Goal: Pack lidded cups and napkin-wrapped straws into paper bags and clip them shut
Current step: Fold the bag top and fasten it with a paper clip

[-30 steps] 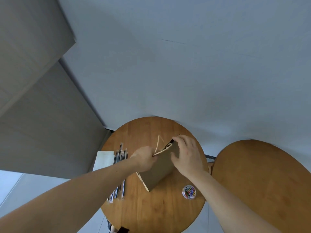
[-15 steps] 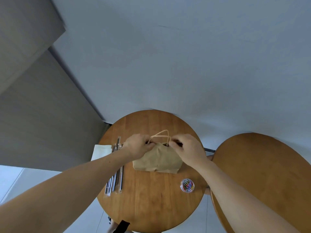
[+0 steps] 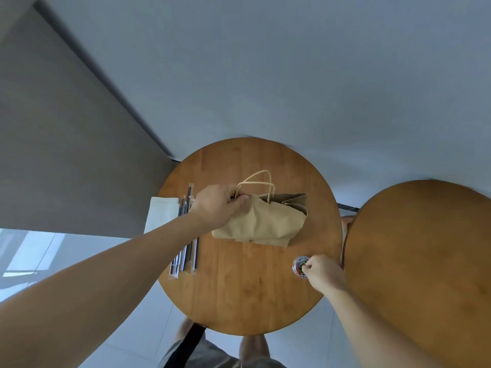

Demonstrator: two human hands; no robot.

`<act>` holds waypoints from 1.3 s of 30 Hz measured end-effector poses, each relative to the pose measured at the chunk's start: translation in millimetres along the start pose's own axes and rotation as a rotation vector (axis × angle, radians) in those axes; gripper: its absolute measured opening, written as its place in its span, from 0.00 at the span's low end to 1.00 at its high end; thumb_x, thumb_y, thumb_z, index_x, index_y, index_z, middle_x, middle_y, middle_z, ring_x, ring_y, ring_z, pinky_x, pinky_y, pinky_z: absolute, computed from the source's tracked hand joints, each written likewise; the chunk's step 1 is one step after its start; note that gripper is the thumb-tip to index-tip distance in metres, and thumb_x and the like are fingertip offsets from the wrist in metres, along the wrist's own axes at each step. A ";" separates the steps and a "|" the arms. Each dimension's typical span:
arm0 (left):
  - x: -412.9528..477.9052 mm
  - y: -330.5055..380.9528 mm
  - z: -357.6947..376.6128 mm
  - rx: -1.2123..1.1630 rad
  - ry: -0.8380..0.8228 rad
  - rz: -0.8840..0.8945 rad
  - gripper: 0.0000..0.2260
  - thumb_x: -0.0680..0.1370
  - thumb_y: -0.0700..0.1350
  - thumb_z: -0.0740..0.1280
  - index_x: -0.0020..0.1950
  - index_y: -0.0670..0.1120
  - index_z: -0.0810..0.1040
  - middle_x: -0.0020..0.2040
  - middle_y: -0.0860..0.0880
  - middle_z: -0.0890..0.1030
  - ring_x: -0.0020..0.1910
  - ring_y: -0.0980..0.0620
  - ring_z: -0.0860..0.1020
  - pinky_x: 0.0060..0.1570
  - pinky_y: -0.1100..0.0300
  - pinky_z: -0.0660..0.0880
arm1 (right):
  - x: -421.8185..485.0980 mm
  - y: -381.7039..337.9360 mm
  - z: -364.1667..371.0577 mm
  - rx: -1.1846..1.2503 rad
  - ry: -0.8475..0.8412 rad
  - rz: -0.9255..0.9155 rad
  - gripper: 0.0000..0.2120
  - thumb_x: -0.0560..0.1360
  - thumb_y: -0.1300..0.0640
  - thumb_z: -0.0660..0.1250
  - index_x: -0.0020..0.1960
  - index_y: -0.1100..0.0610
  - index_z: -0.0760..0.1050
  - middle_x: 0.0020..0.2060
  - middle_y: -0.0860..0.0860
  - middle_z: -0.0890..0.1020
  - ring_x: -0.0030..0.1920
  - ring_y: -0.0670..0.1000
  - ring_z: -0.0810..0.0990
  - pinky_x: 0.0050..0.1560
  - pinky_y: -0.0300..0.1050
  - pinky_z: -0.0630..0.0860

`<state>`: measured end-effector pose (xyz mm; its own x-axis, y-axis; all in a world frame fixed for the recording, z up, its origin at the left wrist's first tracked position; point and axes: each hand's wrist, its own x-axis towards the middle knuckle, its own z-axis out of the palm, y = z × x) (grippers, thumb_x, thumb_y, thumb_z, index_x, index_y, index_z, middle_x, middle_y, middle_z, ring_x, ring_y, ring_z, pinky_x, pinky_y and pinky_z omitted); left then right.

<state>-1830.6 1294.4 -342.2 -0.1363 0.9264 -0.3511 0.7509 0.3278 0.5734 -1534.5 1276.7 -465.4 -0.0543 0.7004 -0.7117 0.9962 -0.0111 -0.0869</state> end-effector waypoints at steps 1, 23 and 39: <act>-1.4 -1.1 1.5 -0.015 0.007 -0.005 0.08 0.80 0.51 0.64 0.52 0.53 0.83 0.39 0.53 0.83 0.41 0.52 0.80 0.44 0.53 0.76 | 1.4 -0.9 5.9 -0.016 -0.012 0.017 0.15 0.76 0.56 0.59 0.31 0.54 0.65 0.27 0.48 0.70 0.27 0.49 0.69 0.27 0.41 0.59; -3.4 -5.7 5.1 -0.041 0.016 0.025 0.07 0.81 0.51 0.65 0.49 0.55 0.83 0.39 0.56 0.82 0.41 0.54 0.80 0.40 0.55 0.76 | 9.0 -8.8 20.4 -0.219 0.115 -0.112 0.12 0.76 0.45 0.66 0.39 0.50 0.72 0.30 0.44 0.74 0.31 0.46 0.74 0.23 0.39 0.60; -0.9 -4.1 4.2 -0.073 0.007 0.007 0.08 0.80 0.51 0.64 0.52 0.52 0.83 0.42 0.54 0.84 0.45 0.53 0.81 0.47 0.49 0.78 | 3.6 -6.2 3.1 0.095 0.258 -0.153 0.05 0.79 0.50 0.65 0.50 0.51 0.73 0.38 0.45 0.79 0.35 0.44 0.76 0.26 0.32 0.62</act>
<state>-1830.9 1291.3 -347.3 -0.1353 0.9300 -0.3419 0.7028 0.3333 0.6285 -1541.1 1277.1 -469.6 -0.1722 0.8567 -0.4863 0.9662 0.0506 -0.2528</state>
